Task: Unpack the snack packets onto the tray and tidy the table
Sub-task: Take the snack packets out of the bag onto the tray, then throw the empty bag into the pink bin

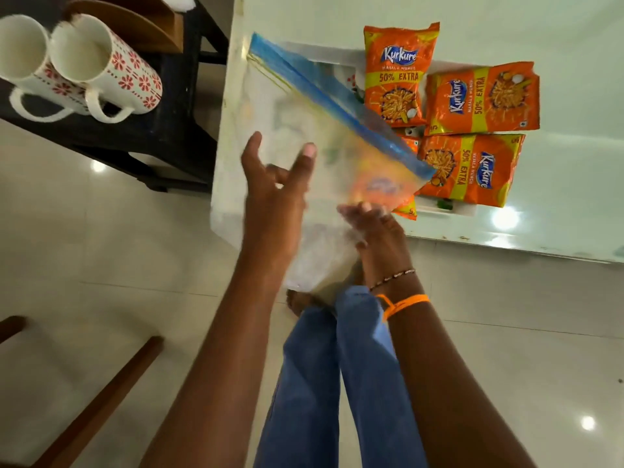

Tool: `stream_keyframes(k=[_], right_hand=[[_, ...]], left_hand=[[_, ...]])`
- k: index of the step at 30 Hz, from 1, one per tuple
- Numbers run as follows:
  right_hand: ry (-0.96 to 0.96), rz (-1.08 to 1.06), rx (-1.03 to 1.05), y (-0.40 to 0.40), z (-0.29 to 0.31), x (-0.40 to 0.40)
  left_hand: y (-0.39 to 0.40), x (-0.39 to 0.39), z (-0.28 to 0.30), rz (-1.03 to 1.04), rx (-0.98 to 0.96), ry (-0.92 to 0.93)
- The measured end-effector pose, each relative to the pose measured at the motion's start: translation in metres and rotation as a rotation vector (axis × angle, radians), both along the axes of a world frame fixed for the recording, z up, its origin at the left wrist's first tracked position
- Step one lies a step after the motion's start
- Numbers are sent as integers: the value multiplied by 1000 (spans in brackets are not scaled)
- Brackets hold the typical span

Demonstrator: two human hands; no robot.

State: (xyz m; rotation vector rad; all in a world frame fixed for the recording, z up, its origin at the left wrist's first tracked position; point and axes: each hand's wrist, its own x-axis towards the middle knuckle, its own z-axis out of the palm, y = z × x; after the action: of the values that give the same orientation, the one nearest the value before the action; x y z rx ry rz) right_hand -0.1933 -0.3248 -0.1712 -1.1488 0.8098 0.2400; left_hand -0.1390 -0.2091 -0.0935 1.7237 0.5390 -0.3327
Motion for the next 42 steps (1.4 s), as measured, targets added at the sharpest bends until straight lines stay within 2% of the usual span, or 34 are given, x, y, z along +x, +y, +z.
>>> stream_keyframes(k=[3,5,7,9,10,12,14,17,21,23,27,31,33,36,39,41,42], right_hand=[[-41,-18,26,-30,3,9],[-43,-37,70,-49,10,13],[-44,-6,145,-65,15,12],[-63,23,183,-75,20,13],[-73,23,193,-80,21,12],[-31,79,66,-91,24,13],[74,116,-116,-101,27,13],[72,-13,22,-109,29,-1],[-121,25,-44,-119,42,-26],[-179,54,-108,-123,49,-31],[-106,98,-388,-140,64,-39],[-9,343,-774,-170,78,-46],[-7,388,-933,-185,81,-50],[-1,276,-1021,-205,86,-57],[-68,98,-1057,-221,92,-68],[-148,42,-1113,-227,99,-75],[-189,15,-1137,-229,103,-78]], left_hand=[[30,19,-16,-37,290,-18],[42,26,-31,-87,316,139],[42,22,-41,-160,170,357],[37,12,-49,-183,-115,524],[35,7,-53,-192,-238,547],[31,-1,-58,-178,-328,445],[28,-5,-59,-61,-345,291],[23,-3,-53,30,-322,176],[10,4,-37,56,-232,98],[4,7,-28,-58,-224,29],[-12,11,-9,-417,-146,-40],[-34,18,7,-728,157,-60],[-52,21,11,-808,299,-123],[-85,27,21,-802,399,-268],[-120,28,27,-690,483,-369],[-151,20,26,-572,569,-349],[-168,14,26,-523,513,-256]])
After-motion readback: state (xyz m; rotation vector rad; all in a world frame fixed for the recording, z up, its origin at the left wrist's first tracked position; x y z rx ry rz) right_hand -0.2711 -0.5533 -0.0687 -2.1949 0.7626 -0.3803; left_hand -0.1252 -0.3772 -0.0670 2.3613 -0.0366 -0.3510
